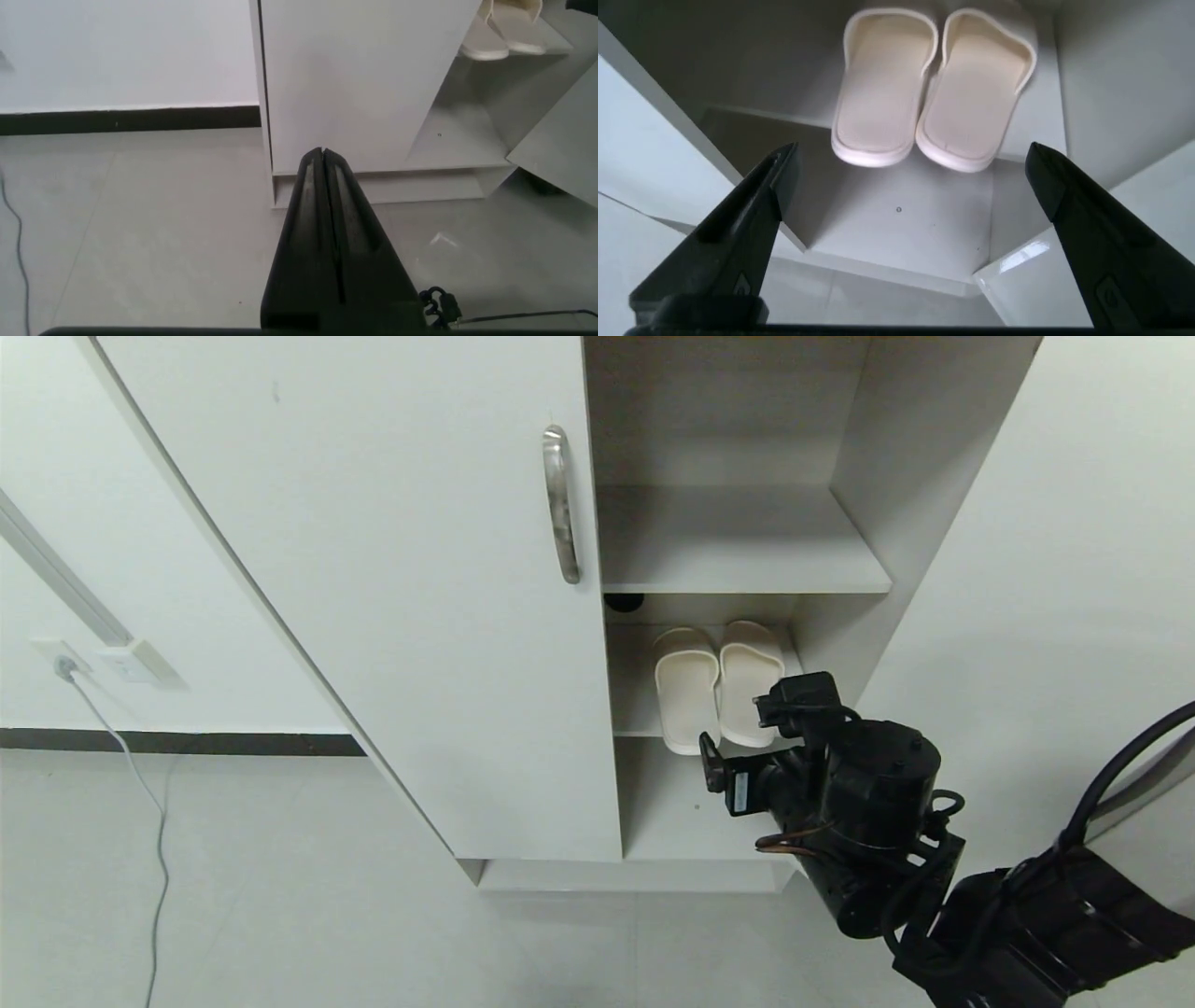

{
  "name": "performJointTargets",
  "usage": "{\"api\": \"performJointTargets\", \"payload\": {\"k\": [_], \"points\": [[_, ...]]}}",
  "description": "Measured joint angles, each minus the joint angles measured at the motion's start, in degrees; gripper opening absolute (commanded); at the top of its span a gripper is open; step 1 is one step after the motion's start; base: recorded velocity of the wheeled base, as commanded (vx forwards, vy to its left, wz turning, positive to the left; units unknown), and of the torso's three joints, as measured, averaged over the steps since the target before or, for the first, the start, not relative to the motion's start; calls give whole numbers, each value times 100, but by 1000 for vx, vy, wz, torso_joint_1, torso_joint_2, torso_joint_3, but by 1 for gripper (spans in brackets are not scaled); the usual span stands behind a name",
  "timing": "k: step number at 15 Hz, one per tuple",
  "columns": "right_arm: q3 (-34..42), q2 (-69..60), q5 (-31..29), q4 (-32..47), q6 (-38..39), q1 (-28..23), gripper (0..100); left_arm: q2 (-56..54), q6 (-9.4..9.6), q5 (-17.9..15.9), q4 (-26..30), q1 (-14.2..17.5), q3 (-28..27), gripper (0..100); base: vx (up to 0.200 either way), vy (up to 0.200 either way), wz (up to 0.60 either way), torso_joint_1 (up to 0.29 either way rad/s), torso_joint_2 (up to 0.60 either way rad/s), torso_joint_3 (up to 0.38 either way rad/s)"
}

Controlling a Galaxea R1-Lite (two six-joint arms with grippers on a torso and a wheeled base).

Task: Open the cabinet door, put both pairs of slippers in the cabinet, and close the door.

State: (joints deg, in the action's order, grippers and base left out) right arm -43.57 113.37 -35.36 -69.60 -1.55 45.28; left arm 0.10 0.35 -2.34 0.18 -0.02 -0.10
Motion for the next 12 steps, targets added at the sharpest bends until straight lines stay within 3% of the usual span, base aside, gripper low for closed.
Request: {"api": "performJointTargets", "payload": {"k": [7, 12], "points": [[135, -113, 11, 21, -66, 32, 100, 0, 9, -1, 0, 0, -1, 0, 0, 0, 0, 2, 0, 178], [267, -150, 22, 35, -189, 32, 100, 0, 18, 2, -2, 0, 2, 0, 0, 0, 0, 0, 0, 0]]}}
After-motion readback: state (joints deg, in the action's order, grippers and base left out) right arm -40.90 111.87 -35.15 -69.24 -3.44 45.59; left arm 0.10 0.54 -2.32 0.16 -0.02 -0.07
